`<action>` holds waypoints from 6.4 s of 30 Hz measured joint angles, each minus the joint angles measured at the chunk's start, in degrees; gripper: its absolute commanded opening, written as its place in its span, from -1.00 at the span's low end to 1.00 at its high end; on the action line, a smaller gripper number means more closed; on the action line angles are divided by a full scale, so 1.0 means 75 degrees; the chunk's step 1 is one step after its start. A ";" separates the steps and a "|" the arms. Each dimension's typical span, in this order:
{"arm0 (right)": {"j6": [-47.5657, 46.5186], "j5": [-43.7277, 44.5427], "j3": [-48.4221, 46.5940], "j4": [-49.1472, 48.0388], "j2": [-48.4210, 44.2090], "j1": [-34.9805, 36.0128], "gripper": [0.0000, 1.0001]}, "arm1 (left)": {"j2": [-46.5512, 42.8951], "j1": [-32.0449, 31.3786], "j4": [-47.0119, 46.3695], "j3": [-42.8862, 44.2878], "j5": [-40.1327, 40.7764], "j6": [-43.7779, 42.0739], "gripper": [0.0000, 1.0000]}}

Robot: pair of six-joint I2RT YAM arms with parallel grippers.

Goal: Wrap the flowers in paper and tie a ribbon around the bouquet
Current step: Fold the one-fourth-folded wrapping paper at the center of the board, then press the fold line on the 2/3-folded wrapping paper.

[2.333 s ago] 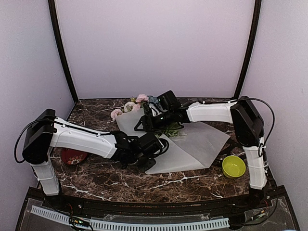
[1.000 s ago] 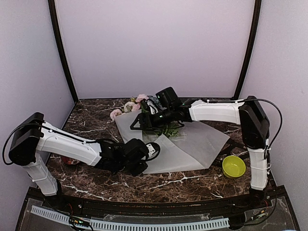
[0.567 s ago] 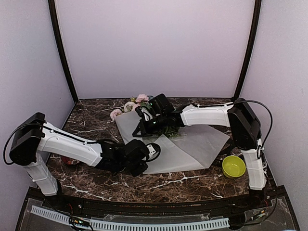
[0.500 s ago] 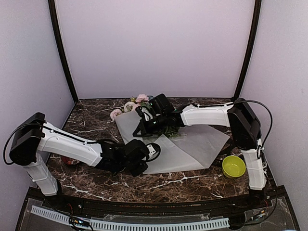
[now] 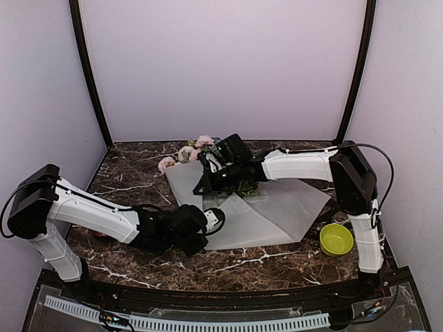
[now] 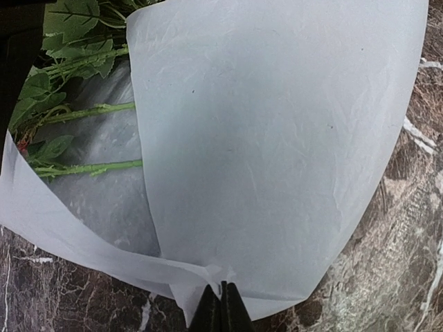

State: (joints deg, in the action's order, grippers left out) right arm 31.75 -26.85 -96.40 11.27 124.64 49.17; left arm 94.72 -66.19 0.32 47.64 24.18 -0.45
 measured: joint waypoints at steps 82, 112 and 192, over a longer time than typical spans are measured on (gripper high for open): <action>0.1020 -0.1207 0.0254 -0.1087 0.0560 -0.0256 -1.00 | -0.0233 -0.0111 -0.1329 -0.0906 0.0382 -0.0729 -0.70; -0.0277 -0.1072 -0.0361 0.0140 0.0560 -0.0414 -1.00 | 0.1413 -0.0087 -0.0195 0.1501 -0.1317 -0.2060 -0.05; -0.1174 0.0423 0.1413 0.0615 -0.0685 -0.1323 -1.00 | 0.0764 0.0621 -0.0017 0.0466 -0.2754 -0.1282 -0.31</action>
State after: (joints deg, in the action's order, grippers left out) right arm 22.94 -23.68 -85.80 15.88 119.50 39.24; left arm 100.44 -61.54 0.19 51.13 3.53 -10.07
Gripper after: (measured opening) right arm 0.004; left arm 0.345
